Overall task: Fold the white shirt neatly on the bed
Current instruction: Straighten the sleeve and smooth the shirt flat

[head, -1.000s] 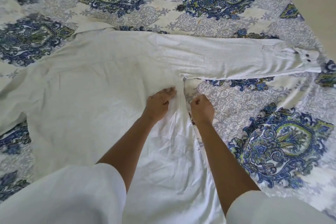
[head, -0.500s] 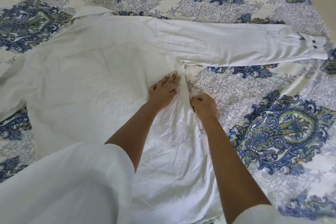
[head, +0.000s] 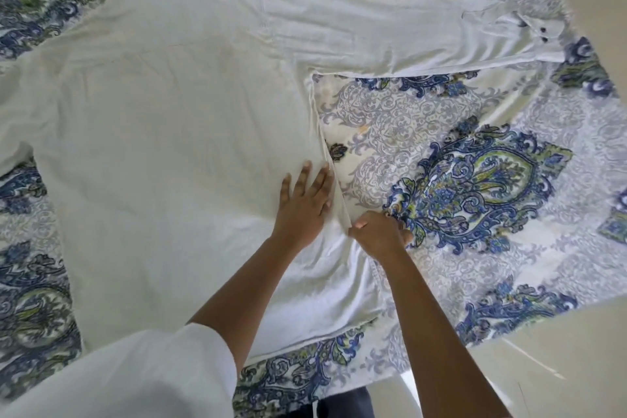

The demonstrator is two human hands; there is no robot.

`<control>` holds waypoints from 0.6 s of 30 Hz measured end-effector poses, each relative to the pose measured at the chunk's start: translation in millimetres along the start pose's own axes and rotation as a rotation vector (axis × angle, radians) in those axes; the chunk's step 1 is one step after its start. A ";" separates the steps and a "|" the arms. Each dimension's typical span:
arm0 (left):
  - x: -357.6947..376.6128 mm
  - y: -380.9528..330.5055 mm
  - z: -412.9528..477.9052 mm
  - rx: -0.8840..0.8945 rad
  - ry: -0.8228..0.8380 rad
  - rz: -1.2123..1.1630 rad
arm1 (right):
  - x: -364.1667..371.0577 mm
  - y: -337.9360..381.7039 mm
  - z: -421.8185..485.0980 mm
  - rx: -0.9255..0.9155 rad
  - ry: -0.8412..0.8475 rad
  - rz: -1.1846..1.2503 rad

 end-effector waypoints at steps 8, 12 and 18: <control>14.9 -43.2 -27.8 -0.035 -0.039 -0.060 | 6.0 -46.2 -25.7 0.036 -0.043 -0.128; 24.0 -61.8 -41.5 0.007 -0.018 -0.069 | 16.7 -73.6 -34.1 0.072 0.008 -0.141; 37.5 -86.7 -61.5 0.110 -0.051 -0.062 | 27.6 -102.5 -43.8 0.164 -0.055 -0.152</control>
Point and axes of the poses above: each hand's wrist, its own z-axis towards the middle knuckle, its own x-axis out of the palm, y = z × x, the point moved 9 cm from there along z, towards the middle knuckle, and after that the axes turned 10 degrees about x, right-handed, at the moved point
